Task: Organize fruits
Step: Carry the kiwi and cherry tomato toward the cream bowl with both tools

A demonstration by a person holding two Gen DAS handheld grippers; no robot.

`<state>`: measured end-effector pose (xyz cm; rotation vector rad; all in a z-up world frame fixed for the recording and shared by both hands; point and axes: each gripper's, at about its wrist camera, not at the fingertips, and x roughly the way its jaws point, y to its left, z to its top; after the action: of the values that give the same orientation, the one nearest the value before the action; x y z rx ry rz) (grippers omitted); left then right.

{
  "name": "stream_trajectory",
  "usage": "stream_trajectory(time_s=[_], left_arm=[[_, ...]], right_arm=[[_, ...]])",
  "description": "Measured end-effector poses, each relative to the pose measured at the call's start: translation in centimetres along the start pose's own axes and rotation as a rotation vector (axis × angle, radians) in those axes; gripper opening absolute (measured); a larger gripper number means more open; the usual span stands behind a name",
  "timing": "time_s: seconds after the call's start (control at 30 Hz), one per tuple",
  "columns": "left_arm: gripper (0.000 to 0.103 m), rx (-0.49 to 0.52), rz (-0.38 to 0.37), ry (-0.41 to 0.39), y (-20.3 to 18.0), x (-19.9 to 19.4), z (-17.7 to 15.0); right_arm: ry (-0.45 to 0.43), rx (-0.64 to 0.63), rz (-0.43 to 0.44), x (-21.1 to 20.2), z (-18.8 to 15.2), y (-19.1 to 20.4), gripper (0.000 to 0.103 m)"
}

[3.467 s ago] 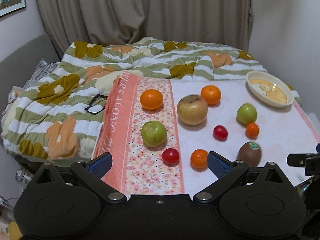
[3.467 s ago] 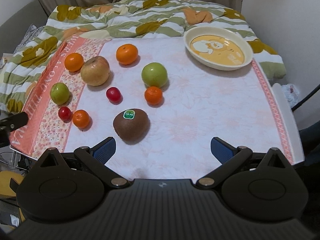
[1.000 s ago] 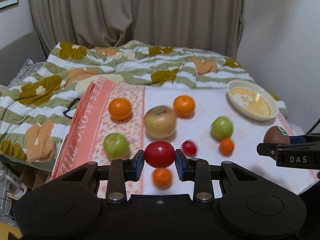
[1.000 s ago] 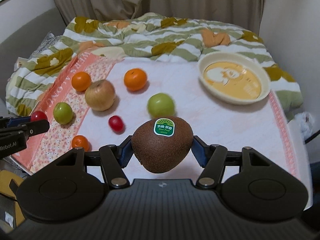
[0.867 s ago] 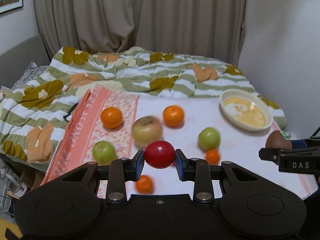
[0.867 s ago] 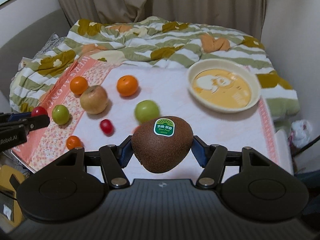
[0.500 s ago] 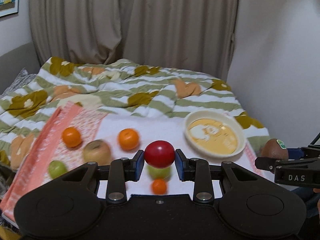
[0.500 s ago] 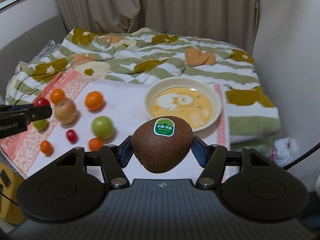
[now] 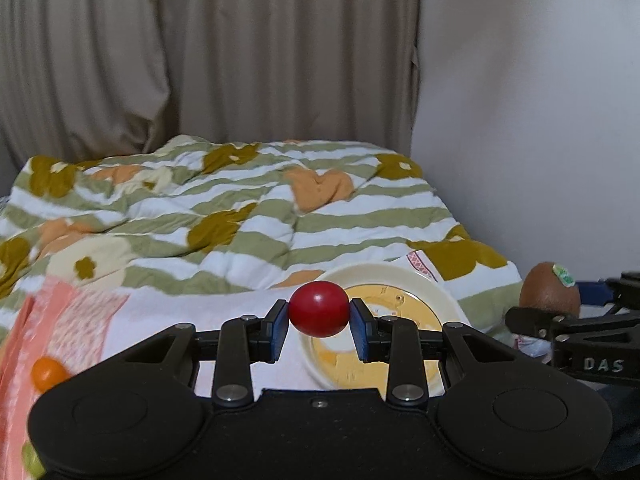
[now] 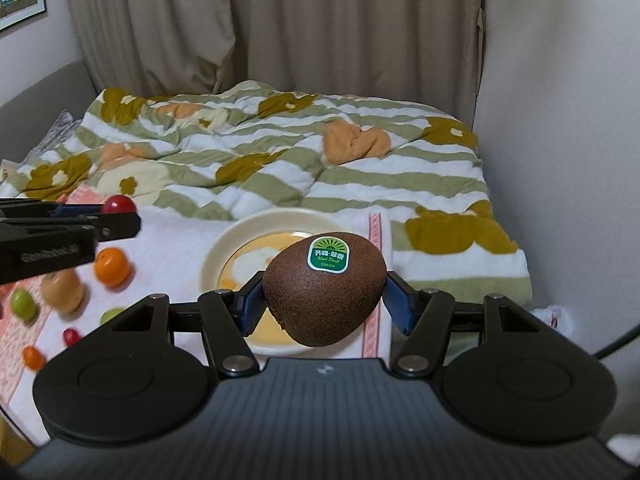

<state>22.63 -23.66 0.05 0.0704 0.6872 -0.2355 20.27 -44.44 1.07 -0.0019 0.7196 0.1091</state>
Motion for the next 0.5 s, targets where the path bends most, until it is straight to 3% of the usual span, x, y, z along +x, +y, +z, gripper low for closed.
stream_trajectory(time_s=[0.5], left_arm=[[0.037,0.18,-0.104,0.137,-2.1,15.5,2.3]], right_arm=[[0.063,0.069,-0.054,9.9,4.3,-2.9,0.077]])
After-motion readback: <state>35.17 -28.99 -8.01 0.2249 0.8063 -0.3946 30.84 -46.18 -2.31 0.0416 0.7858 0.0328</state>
